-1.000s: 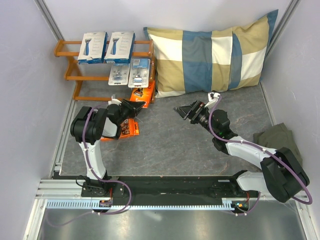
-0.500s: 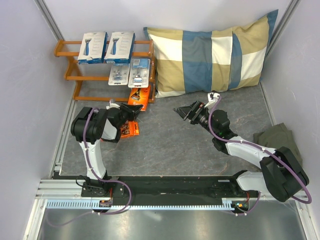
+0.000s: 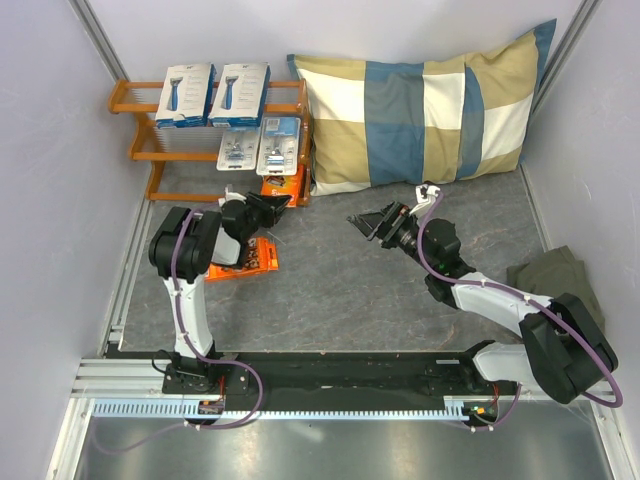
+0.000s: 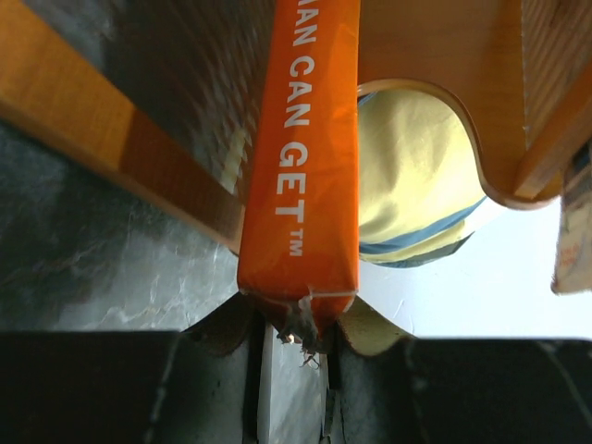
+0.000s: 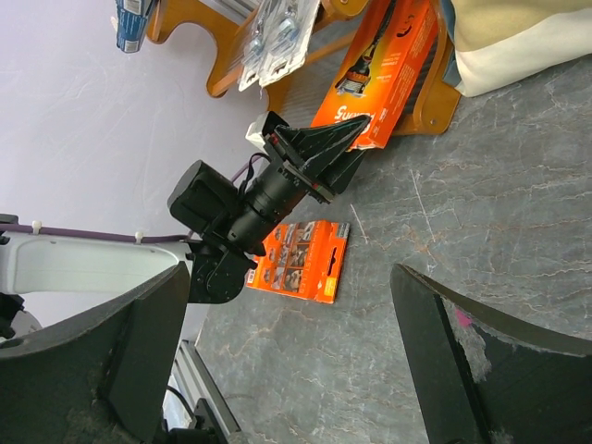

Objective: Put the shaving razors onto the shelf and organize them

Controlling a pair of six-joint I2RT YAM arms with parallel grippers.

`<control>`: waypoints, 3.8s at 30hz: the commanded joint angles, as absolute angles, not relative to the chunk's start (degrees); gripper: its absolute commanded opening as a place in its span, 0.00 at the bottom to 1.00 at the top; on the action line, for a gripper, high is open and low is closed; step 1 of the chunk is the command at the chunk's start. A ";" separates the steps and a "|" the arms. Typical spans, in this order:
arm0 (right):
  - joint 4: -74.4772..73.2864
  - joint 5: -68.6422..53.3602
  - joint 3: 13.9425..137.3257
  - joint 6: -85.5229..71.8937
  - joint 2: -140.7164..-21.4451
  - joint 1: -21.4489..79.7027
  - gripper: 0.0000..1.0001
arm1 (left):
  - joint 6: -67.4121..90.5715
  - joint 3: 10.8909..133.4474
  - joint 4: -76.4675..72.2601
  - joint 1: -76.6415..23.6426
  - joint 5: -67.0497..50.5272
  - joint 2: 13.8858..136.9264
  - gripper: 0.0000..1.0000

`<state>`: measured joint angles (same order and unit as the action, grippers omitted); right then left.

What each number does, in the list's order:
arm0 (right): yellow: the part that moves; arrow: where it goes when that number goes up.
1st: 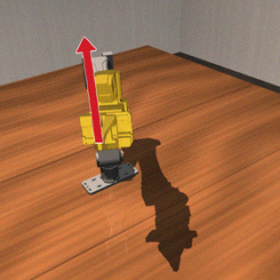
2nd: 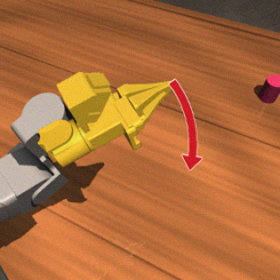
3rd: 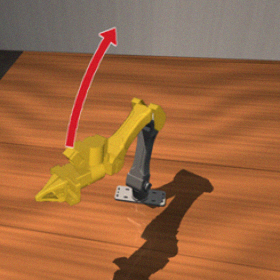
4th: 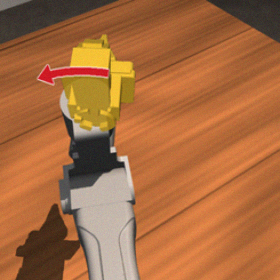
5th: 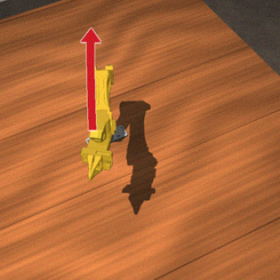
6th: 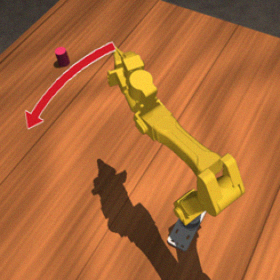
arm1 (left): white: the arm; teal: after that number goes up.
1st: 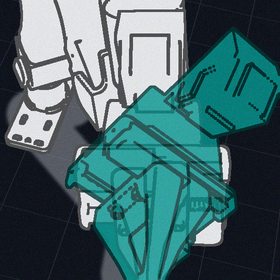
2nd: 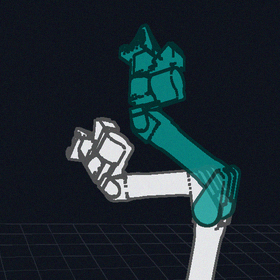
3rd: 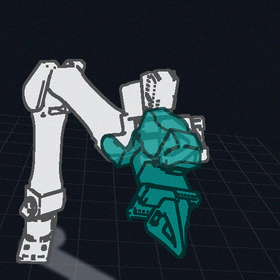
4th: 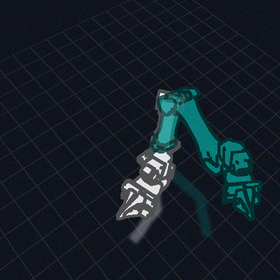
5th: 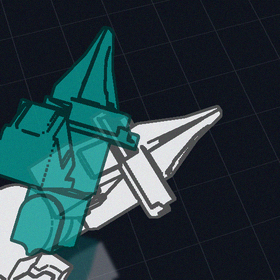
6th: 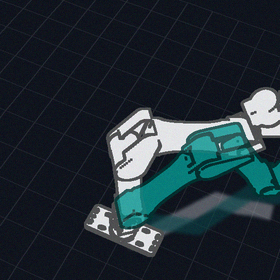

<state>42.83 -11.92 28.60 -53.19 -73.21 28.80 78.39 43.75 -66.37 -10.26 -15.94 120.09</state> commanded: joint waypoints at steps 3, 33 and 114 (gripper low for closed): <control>44.65 -12.66 28.39 -52.65 -72.60 27.95 0.98 | 77.52 48.34 -63.82 -11.42 -12.75 122.08 0.02; 43.86 -13.62 27.69 -52.65 -71.10 26.01 0.98 | 68.12 53.44 -43.15 -13.53 -12.83 120.50 0.69; 39.29 -26.37 47.02 -48.52 -94.12 38.58 0.98 | 52.82 14.94 4.82 -16.00 -3.16 36.31 0.89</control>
